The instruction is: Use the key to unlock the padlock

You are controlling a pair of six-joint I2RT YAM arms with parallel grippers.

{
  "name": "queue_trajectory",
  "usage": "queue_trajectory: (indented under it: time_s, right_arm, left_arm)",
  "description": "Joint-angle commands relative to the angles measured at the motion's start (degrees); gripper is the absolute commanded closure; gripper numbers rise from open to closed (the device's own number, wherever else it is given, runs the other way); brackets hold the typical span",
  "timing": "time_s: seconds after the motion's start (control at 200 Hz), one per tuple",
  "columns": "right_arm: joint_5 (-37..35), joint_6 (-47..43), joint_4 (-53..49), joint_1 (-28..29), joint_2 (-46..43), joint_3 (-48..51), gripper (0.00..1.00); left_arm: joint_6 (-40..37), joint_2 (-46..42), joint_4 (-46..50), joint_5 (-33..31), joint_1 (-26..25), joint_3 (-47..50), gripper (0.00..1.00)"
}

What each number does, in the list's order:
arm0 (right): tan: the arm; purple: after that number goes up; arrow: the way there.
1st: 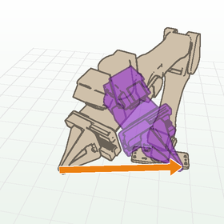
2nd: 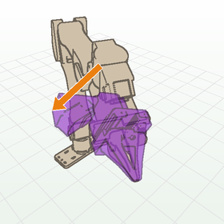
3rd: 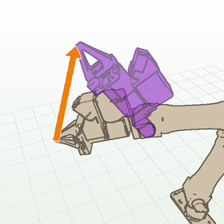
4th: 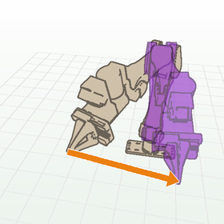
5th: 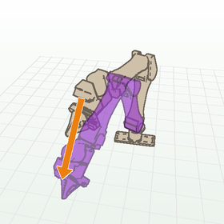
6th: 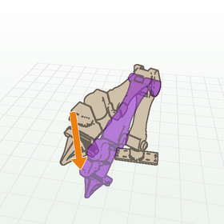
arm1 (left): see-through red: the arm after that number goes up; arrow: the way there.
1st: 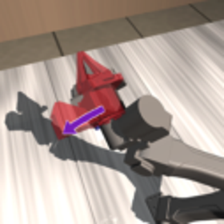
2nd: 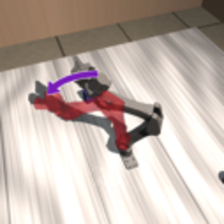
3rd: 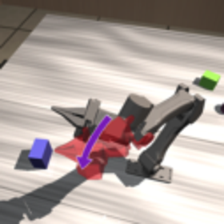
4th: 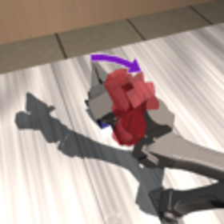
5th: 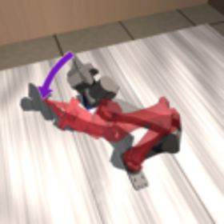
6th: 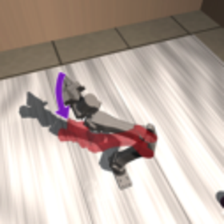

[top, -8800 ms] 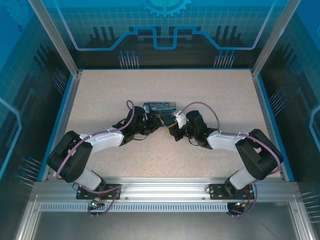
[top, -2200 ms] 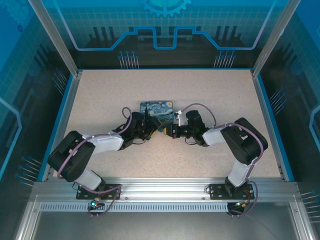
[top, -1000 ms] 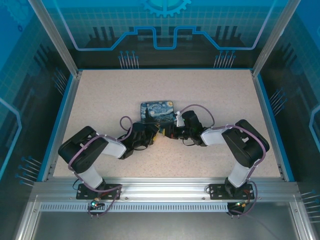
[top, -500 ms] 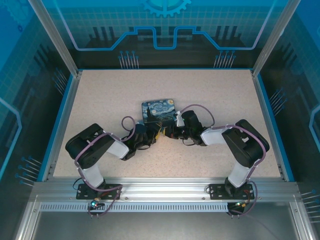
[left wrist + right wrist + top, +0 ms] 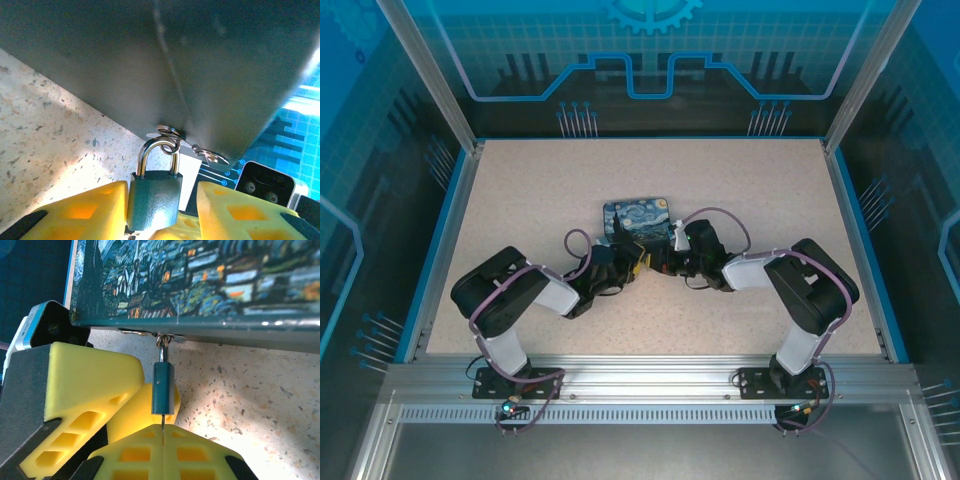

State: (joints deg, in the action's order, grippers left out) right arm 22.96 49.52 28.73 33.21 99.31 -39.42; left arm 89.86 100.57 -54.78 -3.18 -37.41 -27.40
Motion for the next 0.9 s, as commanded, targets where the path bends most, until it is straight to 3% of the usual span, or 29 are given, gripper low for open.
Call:
queue_trajectory:
  time_s: [0.0,0.49,0.755,0.895]
  right_arm:
    - [0.98,0.43,1.26,-0.41,-1.23,0.31,1.00]
    - [0.57,0.28,0.12,-0.49,-0.39,0.23,1.00]
    - [0.82,0.14,0.63,-0.46,-0.27,0.17,1.00]
    - [0.86,0.05,1.23,-0.52,-0.52,0.35,0.99]
  left_arm:
    - [-0.90,1.03,-3.67,1.16,-0.54,-1.67,0.59]
    - [-4.17,-2.65,-0.92,-0.44,-0.48,-1.54,0.78]
    - [-3.95,-2.40,-1.47,-0.38,-0.50,-1.60,0.96]
    - [-4.08,-2.32,-1.30,-0.35,-0.50,-1.78,0.98]
